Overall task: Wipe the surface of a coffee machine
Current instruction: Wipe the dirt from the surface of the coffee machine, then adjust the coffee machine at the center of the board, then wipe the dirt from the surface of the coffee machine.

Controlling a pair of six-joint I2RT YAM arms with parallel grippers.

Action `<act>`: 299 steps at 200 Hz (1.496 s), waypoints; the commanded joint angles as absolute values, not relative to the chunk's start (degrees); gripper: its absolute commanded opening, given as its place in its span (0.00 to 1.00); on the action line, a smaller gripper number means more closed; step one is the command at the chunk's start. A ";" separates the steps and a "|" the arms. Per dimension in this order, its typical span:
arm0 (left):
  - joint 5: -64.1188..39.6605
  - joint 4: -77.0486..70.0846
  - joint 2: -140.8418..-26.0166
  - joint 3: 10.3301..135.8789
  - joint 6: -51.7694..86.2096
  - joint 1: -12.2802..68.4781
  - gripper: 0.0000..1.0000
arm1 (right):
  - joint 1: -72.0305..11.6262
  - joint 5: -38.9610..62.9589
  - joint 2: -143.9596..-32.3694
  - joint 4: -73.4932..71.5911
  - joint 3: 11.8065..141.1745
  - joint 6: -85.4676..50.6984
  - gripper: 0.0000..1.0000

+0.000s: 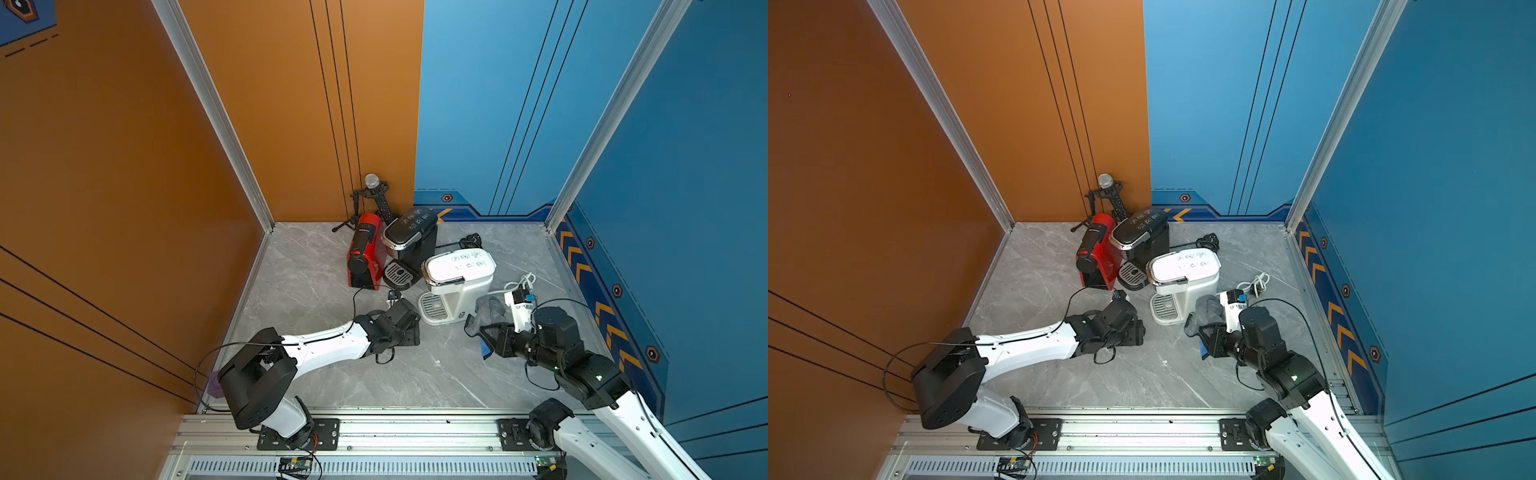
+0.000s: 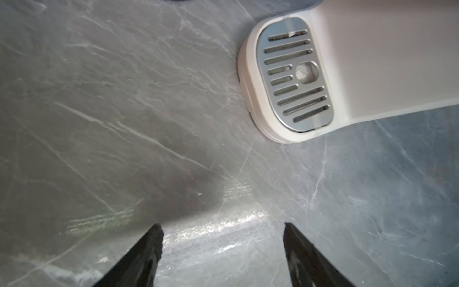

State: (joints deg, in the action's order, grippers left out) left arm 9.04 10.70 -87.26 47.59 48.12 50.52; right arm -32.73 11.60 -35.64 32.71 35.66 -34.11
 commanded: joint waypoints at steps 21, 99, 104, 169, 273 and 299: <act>7.66 2.53 -85.38 45.11 51.74 50.01 0.77 | -39.81 1.67 -42.35 9.13 28.45 -41.34 0.07; 8.08 2.49 -85.52 44.73 52.43 50.44 0.77 | -42.30 -14.13 -61.76 -10.82 26.61 -40.30 0.00; 8.06 2.50 -85.52 44.83 52.38 50.53 0.77 | -42.28 -14.49 -62.89 -12.28 26.54 -40.18 0.00; 8.56 2.57 -84.16 43.67 52.46 50.41 0.77 | -30.99 -14.79 -68.87 -14.21 26.26 -38.86 0.01; 7.92 2.56 -86.13 45.25 51.86 50.95 0.77 | -5.52 4.15 -74.41 -9.36 30.66 -33.69 0.04; 8.30 2.53 -85.65 44.57 52.28 51.17 0.77 | -7.93 5.86 -79.25 -11.51 29.05 -36.46 0.04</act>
State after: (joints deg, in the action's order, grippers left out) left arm 8.56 2.68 -85.49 43.92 52.14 50.68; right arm -6.22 1.54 -75.48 -8.93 28.80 -34.54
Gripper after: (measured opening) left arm 0.770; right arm 0.162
